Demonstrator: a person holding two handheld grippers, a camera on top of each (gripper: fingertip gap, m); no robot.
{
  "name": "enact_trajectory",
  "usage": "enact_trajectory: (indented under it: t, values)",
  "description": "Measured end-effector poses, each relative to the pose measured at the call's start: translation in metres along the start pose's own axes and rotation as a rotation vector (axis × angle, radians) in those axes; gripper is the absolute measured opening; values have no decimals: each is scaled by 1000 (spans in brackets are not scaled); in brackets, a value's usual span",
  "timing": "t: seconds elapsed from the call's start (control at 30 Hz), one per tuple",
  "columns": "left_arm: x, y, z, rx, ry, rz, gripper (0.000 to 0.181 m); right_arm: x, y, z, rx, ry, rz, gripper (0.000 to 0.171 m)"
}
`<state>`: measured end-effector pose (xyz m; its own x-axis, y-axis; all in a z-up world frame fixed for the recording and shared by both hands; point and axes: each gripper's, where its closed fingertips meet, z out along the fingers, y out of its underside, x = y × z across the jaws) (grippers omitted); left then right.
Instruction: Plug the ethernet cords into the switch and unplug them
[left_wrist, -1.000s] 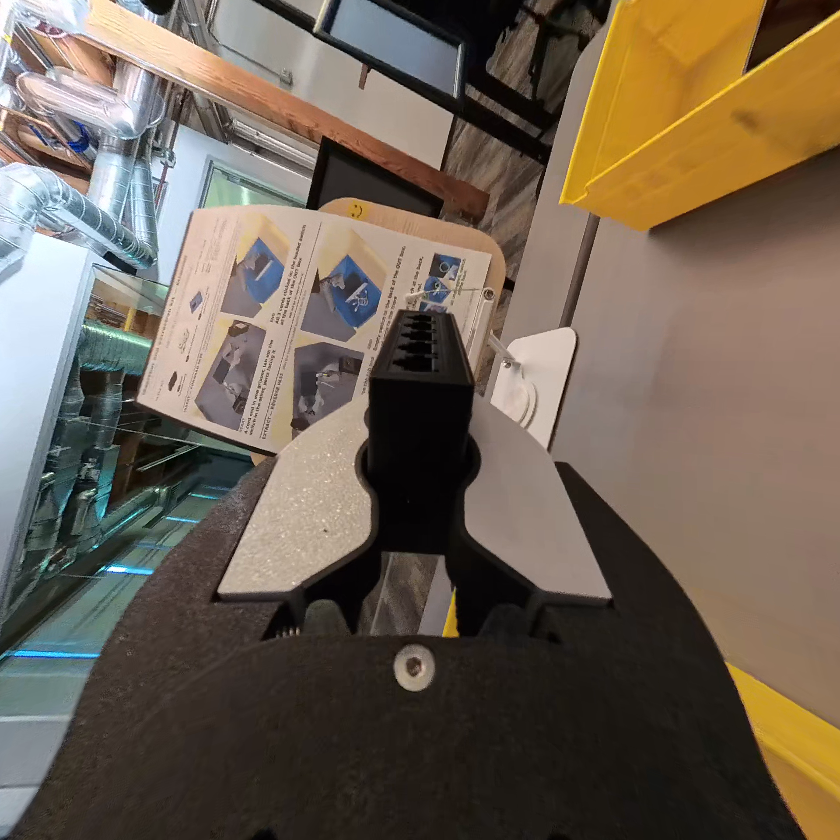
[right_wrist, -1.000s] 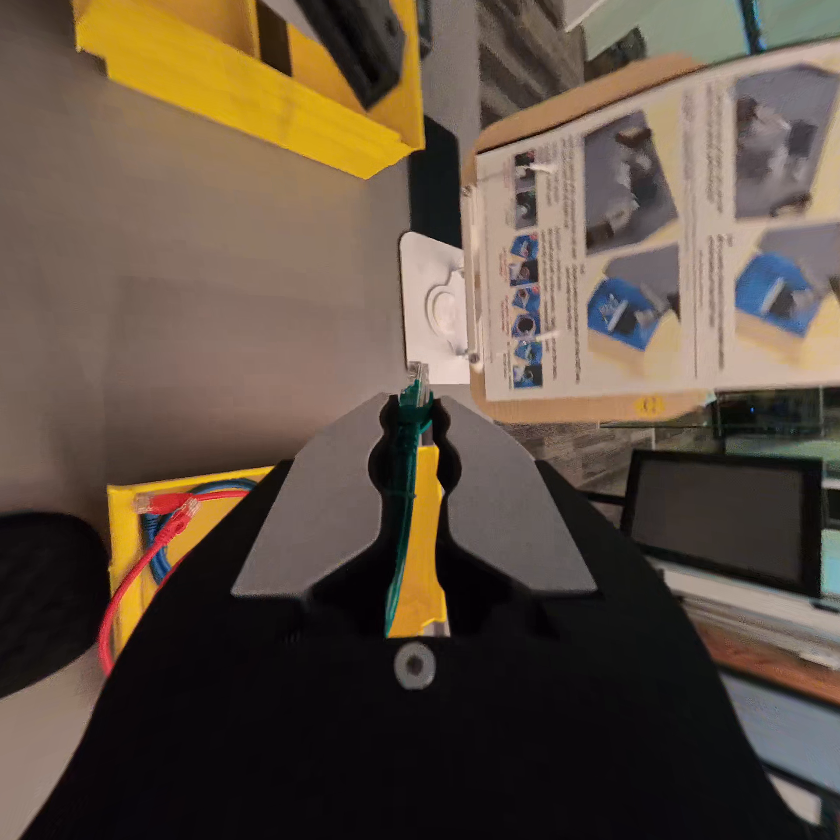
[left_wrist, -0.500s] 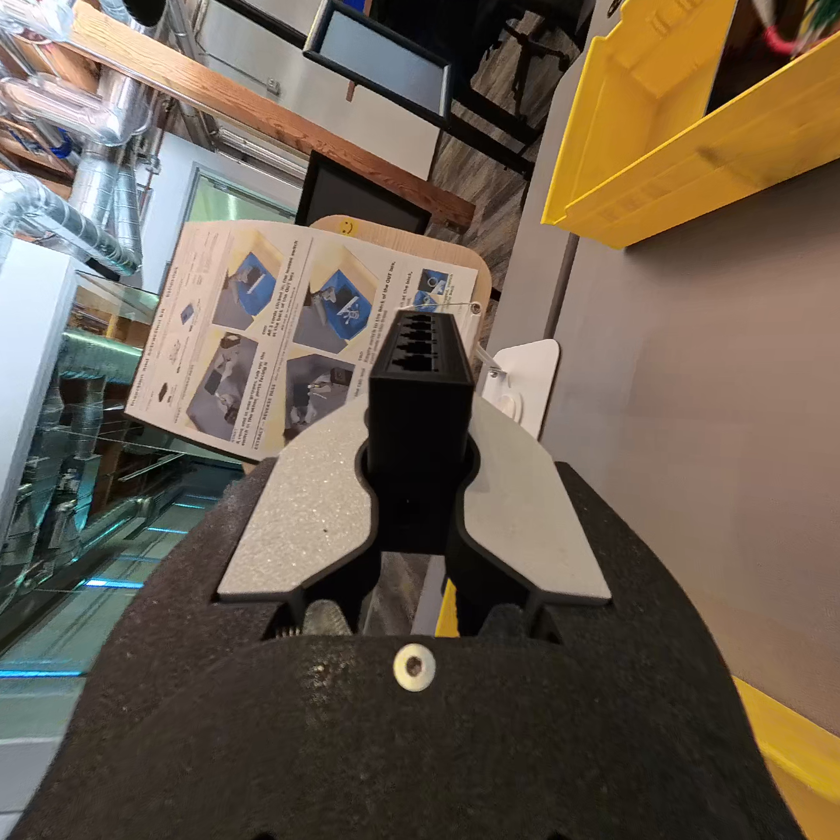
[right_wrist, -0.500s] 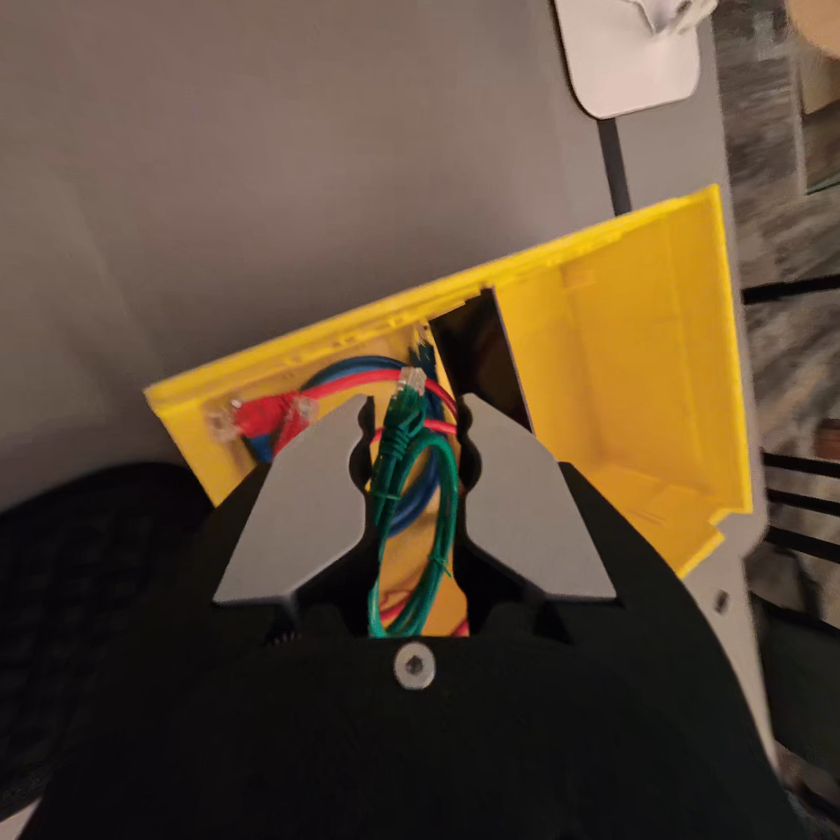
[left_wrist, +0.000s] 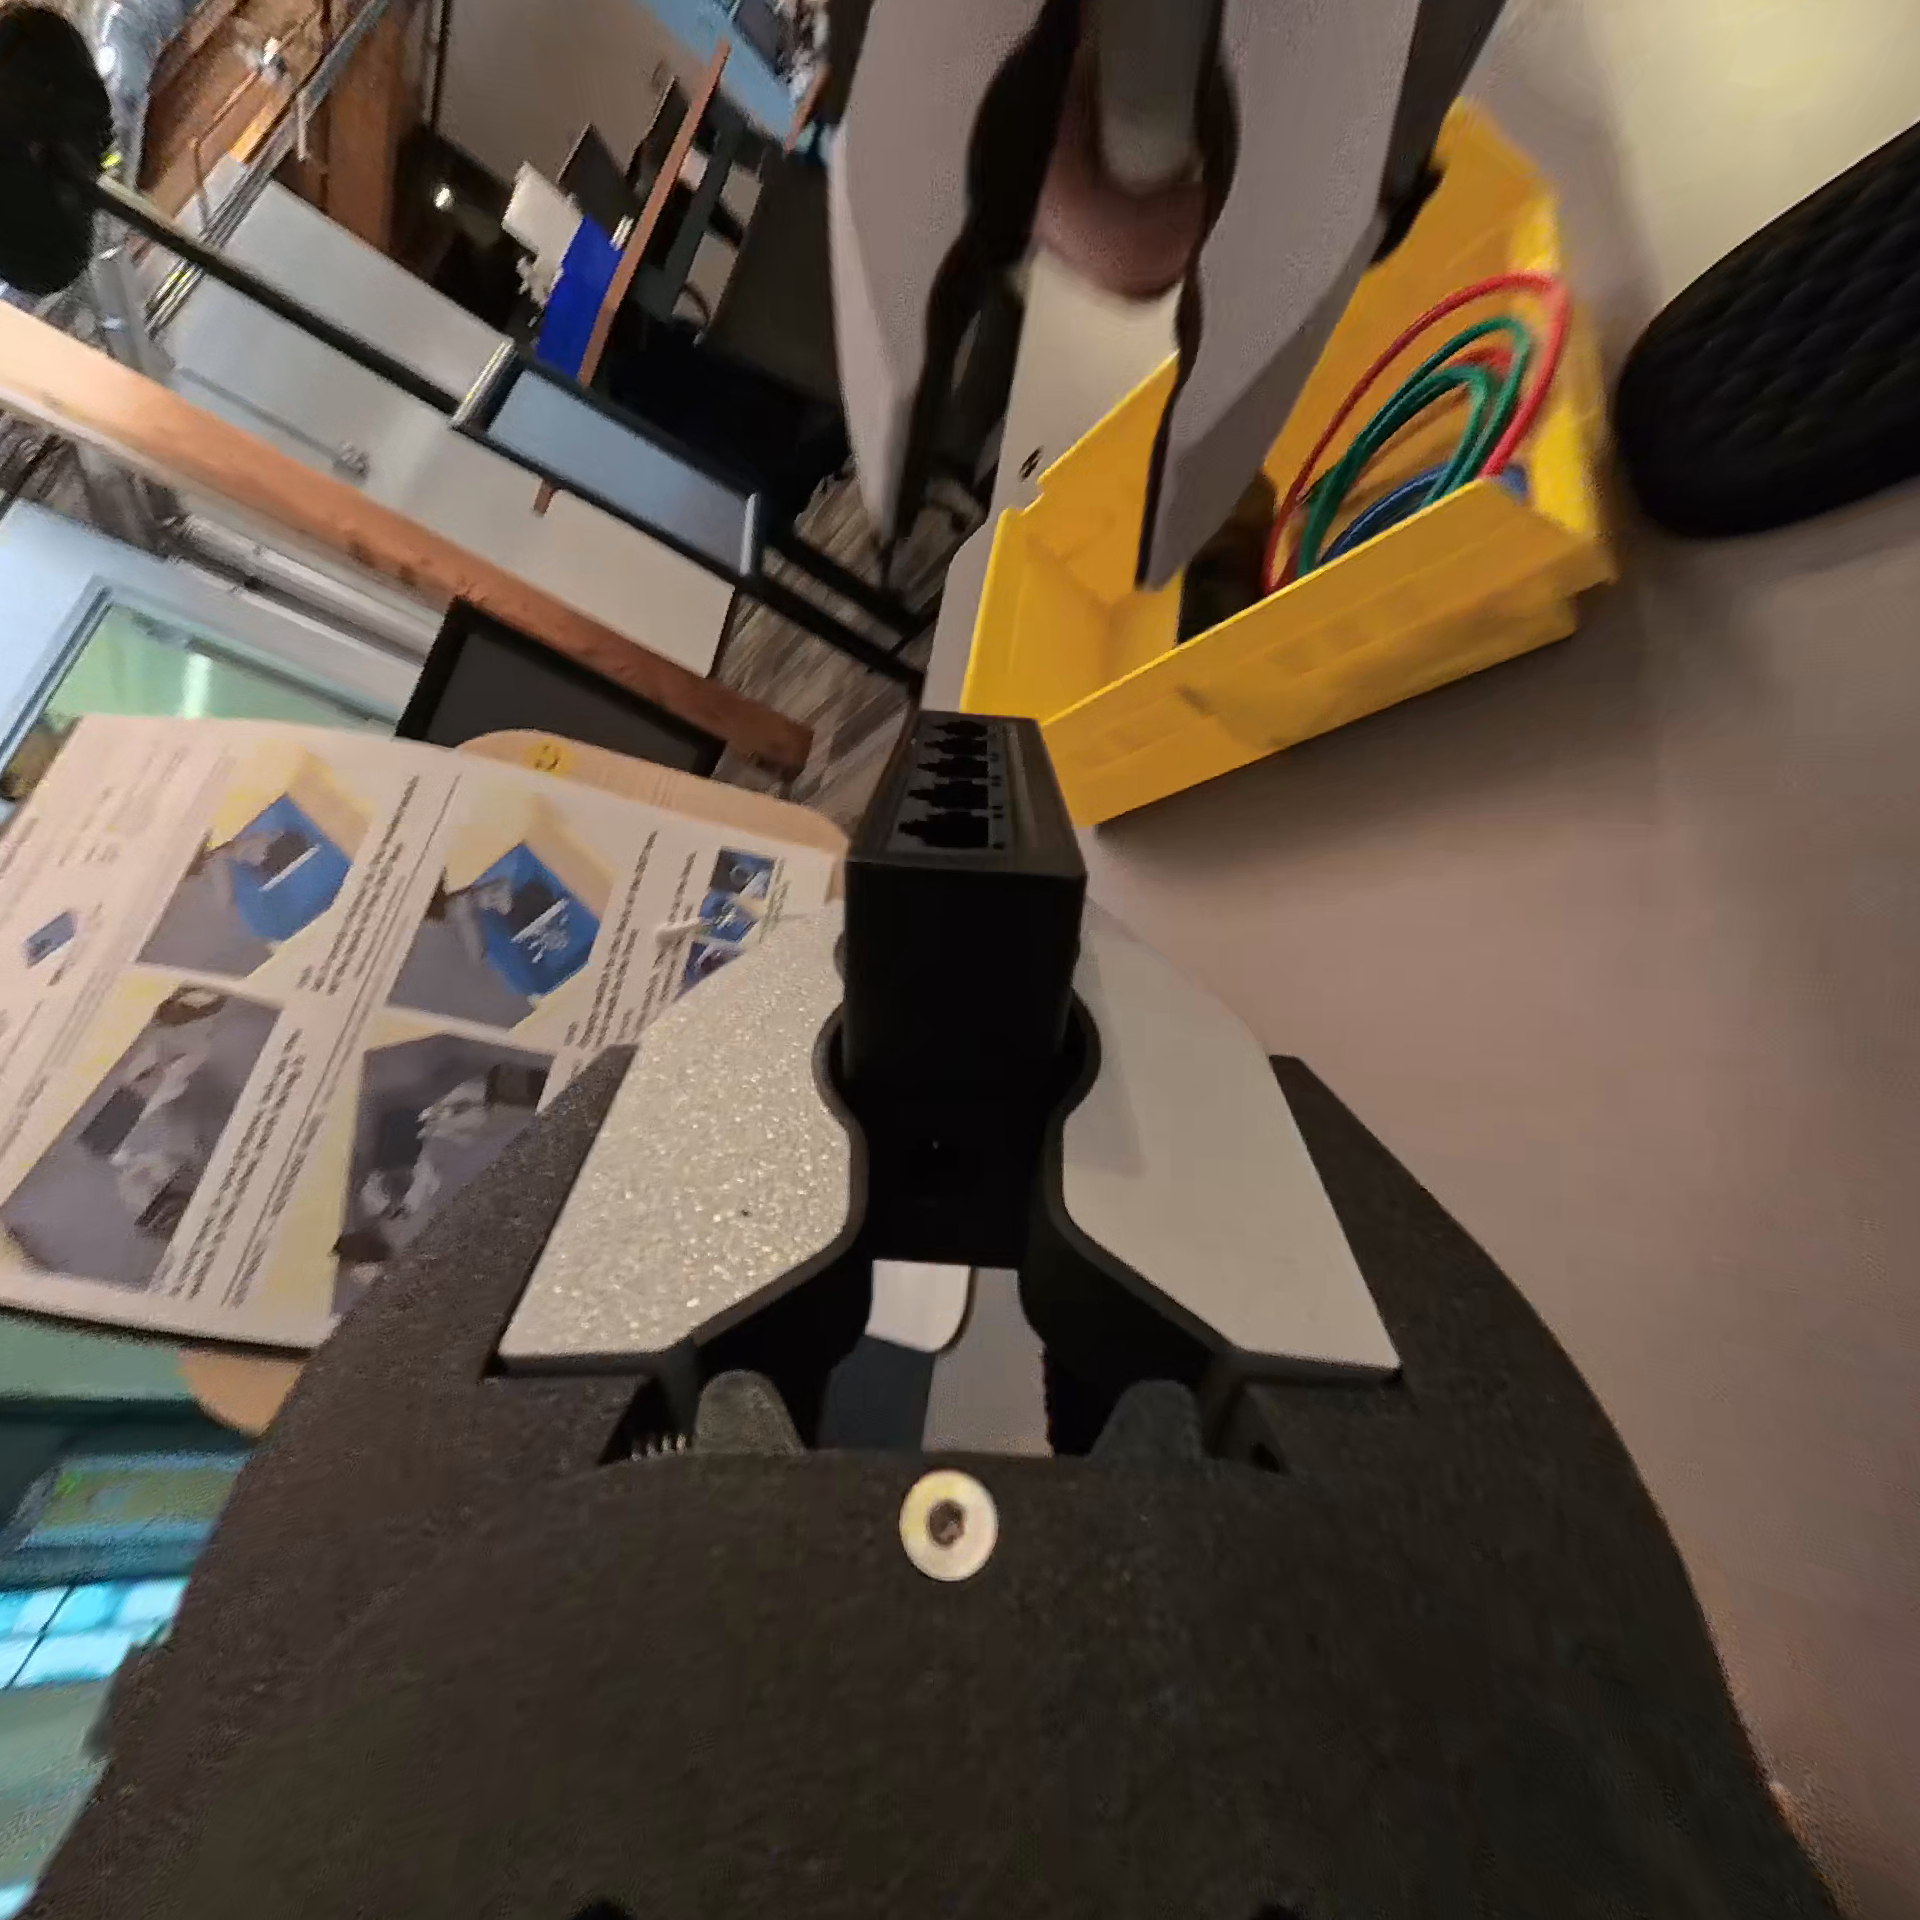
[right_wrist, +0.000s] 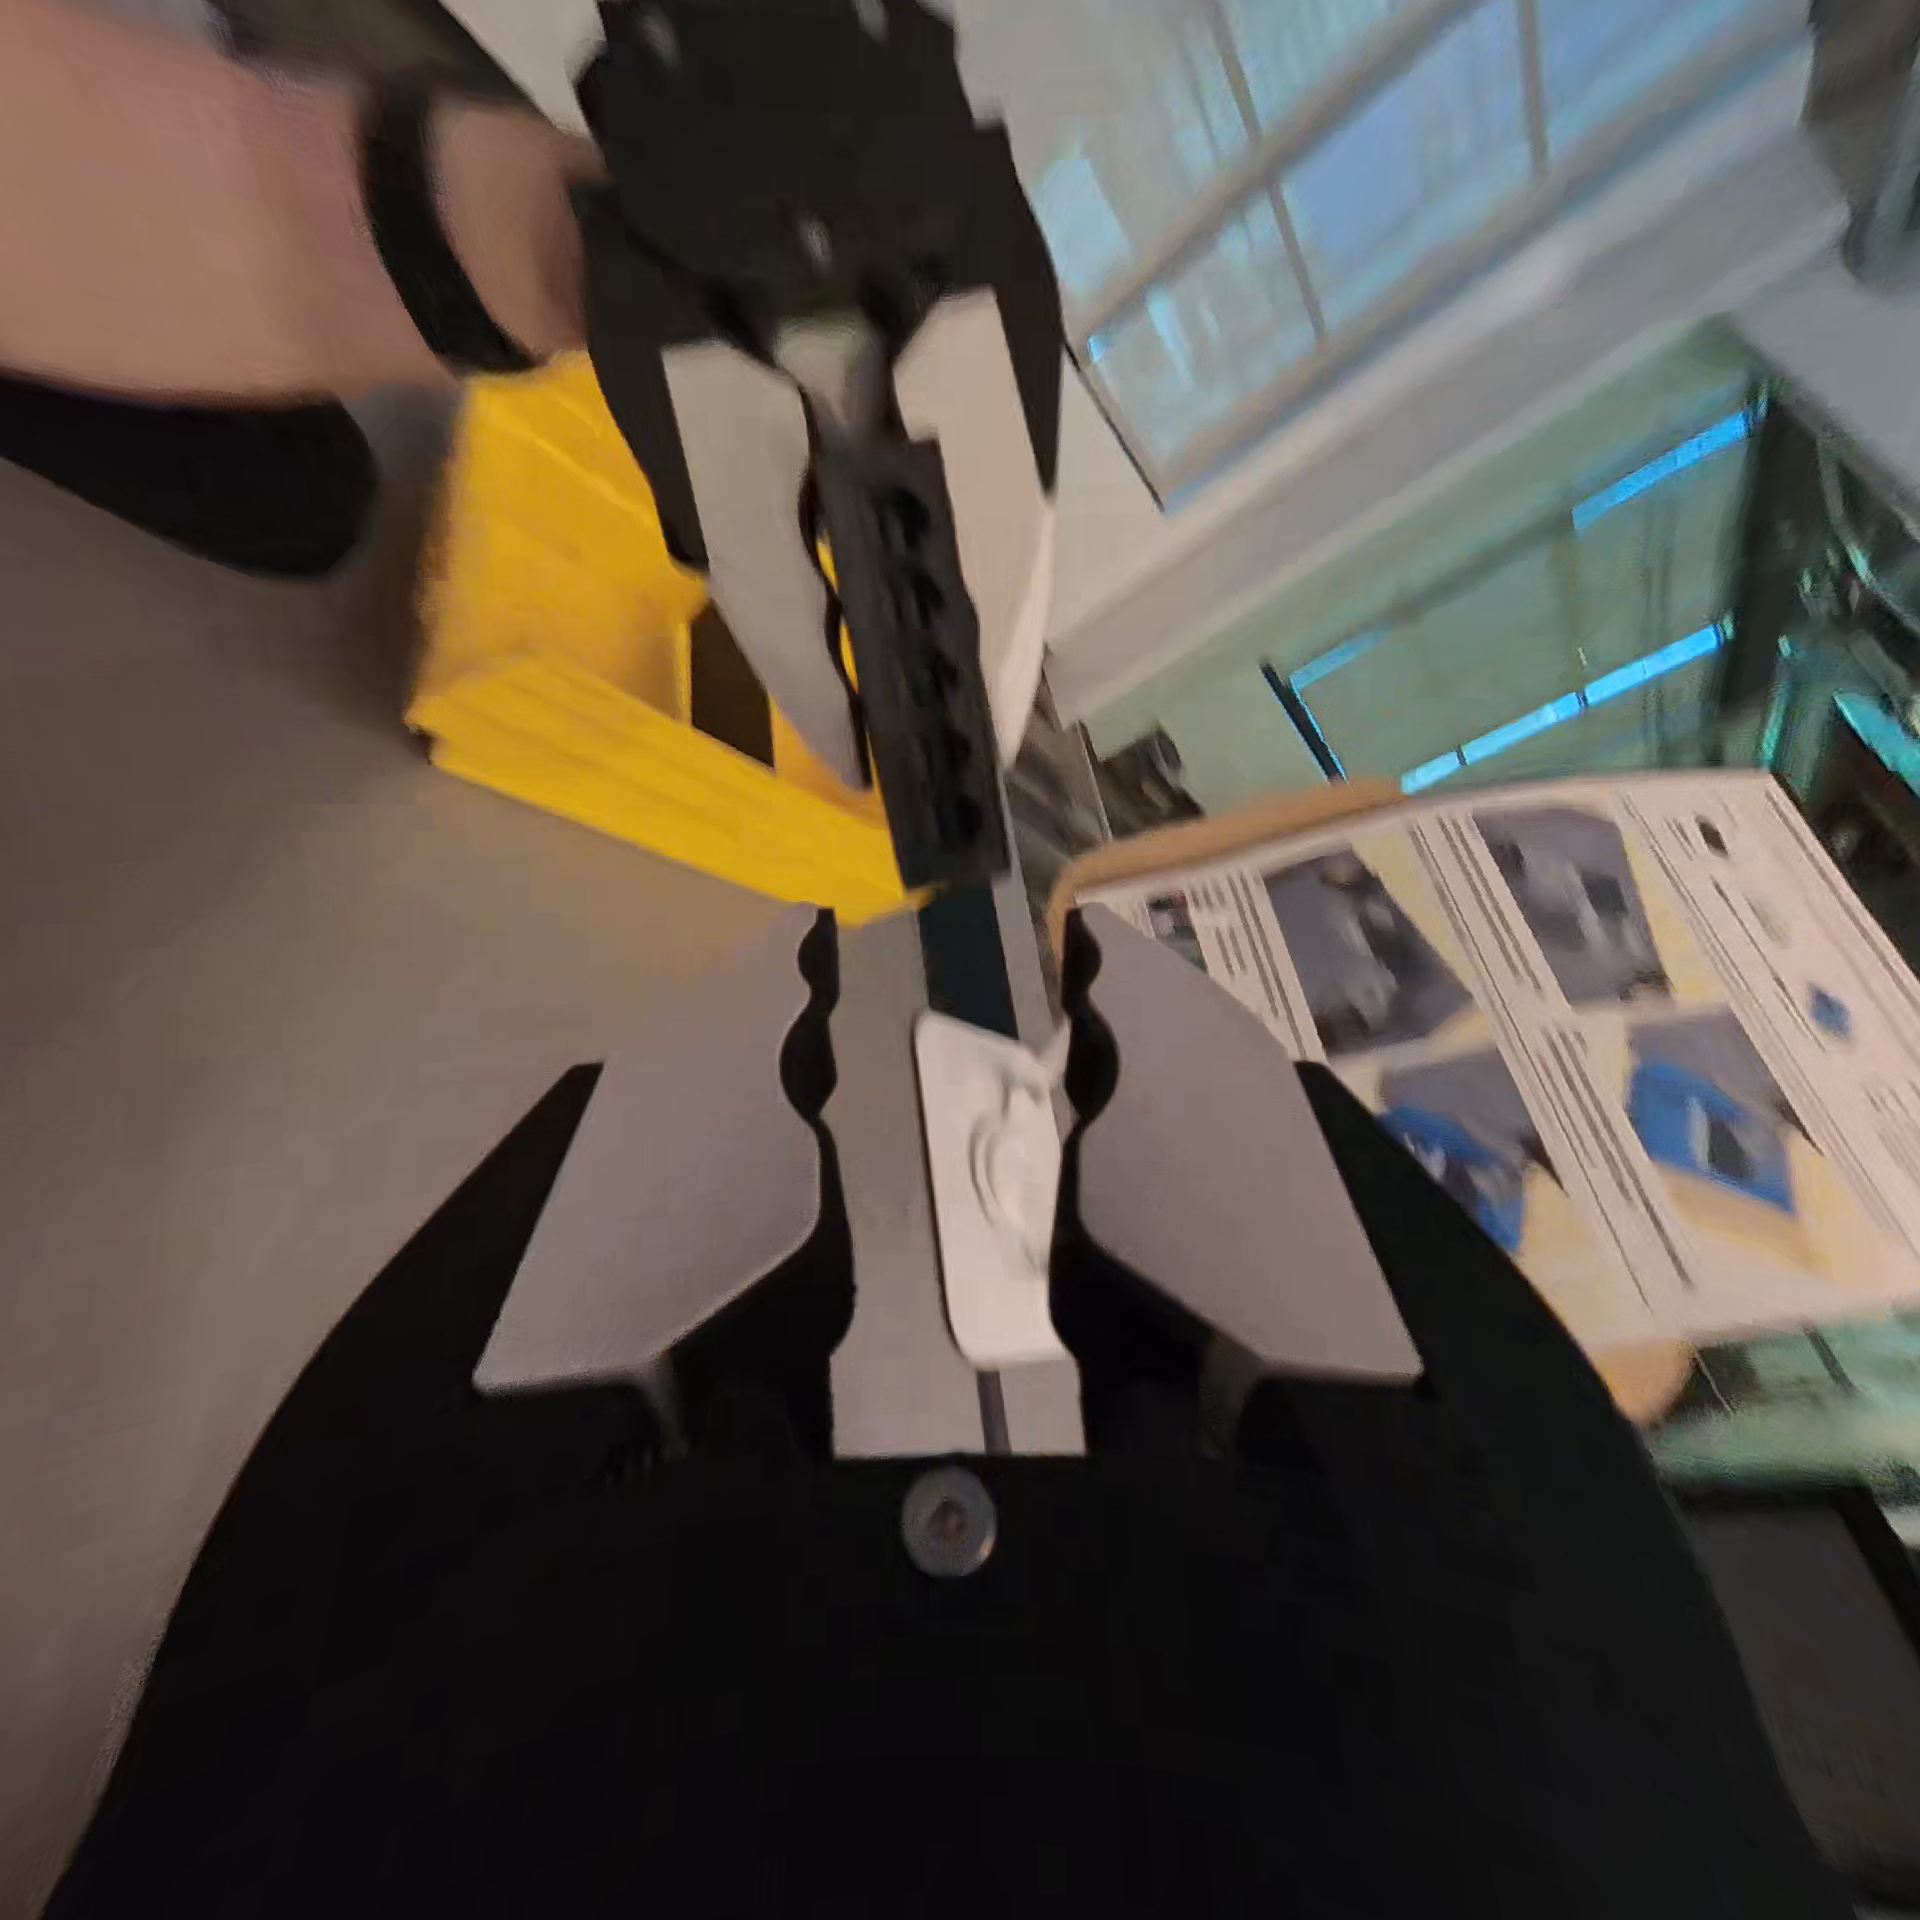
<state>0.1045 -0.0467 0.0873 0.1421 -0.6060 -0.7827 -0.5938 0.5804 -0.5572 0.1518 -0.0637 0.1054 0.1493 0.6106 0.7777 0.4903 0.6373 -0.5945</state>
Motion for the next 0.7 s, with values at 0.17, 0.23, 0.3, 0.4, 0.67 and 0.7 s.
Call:
enact_trajectory:
  t: [0.17, 0.23, 0.3, 0.4, 0.67, 0.7]
  values:
    - [10, -16, -1, 88, 61, -21, 30, -6, -16, 29, 138, -100, 49, 41]
    - [8, -14, -1, 82, 53, -21, 30, -9, -14, 36, 136, -117, 31, 31]
    - [9, -11, -1, 80, 63, -26, 31, -12, -12, 38, 127, -114, 6, 28]
    - [0, -2, 0, 42, -1, -11, 33, -6, -4, 36, 51, -77, -34, 28]
    - [-39, 41, -18, -98, -189, -98, 24, 49, 195, -80, -656, 150, 270, 29]
    - [-41, 45, -17, -117, -201, -94, 24, 46, 219, -90, -713, 152, 315, 29]
